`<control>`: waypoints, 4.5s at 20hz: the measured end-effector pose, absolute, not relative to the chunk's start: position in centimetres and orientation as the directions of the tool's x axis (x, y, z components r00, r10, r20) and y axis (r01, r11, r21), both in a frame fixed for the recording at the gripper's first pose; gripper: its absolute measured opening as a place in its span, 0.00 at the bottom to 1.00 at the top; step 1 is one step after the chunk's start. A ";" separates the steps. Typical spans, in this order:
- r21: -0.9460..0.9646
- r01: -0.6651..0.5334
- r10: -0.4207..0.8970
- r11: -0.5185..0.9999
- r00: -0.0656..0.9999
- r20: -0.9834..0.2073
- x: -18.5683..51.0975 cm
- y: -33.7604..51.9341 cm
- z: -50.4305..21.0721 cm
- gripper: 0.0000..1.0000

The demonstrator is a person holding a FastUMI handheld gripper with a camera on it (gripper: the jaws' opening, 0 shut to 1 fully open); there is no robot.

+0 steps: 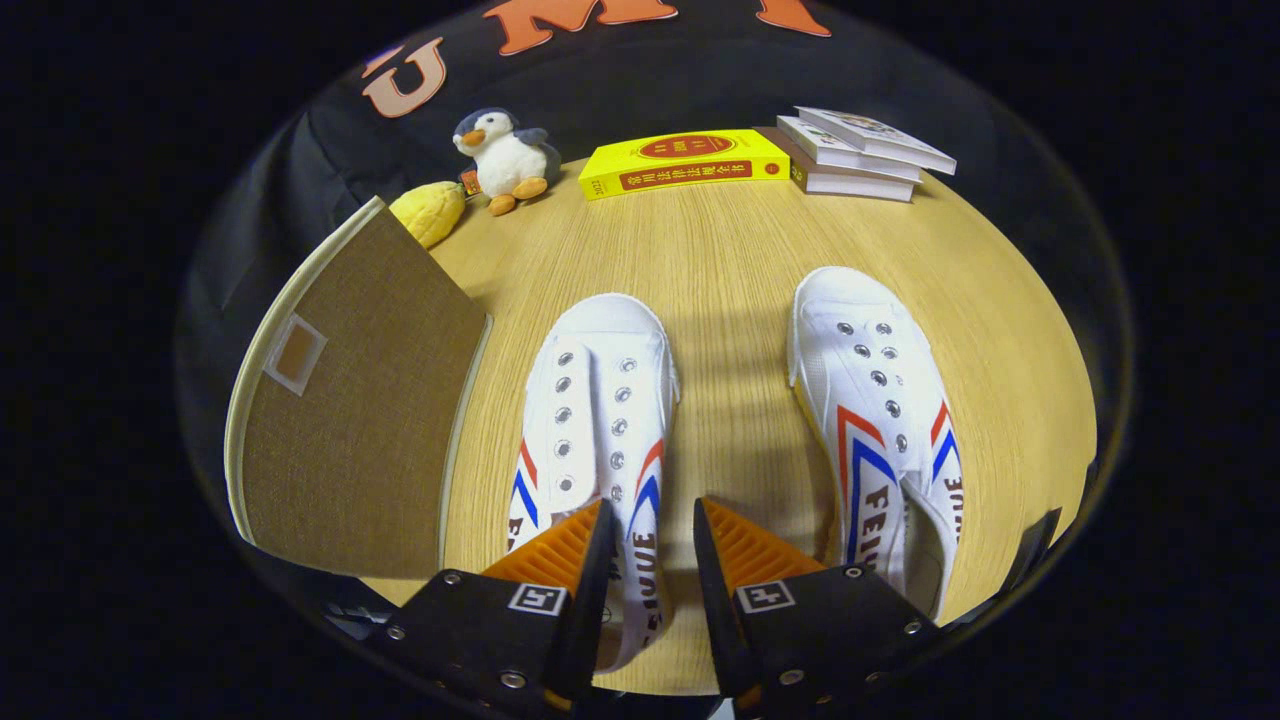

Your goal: Open the storage box then place both shoes into the box .Put the left shoe in first, then the right shoe, with the right side of both shoes facing outward in a uniform manner.

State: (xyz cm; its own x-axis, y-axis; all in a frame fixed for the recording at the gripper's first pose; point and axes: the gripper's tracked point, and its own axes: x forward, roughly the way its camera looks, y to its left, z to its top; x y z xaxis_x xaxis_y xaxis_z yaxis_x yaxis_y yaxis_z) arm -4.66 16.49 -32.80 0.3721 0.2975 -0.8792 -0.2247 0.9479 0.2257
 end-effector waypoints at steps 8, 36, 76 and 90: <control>0.347 -0.236 0.412 0.908 0.346 -0.843 -4.9 17.2 -32.9 0.19; 0.580 -0.226 0.574 0.783 0.622 -0.532 -2.0 30.7 -10.0 0.00; 0.478 -0.316 0.569 0.819 0.547 -0.614 -6.3 42.0 -13.4 0.98; 0.291 -0.059 0.232 0.955 0.760 -0.606 0.1 12.9 -13.5 0.98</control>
State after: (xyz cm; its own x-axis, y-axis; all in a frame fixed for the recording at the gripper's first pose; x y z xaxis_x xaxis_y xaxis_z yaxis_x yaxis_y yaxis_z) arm 0.13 12.93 -13.47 0.7604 0.2324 -0.6064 -0.0593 0.9547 0.2914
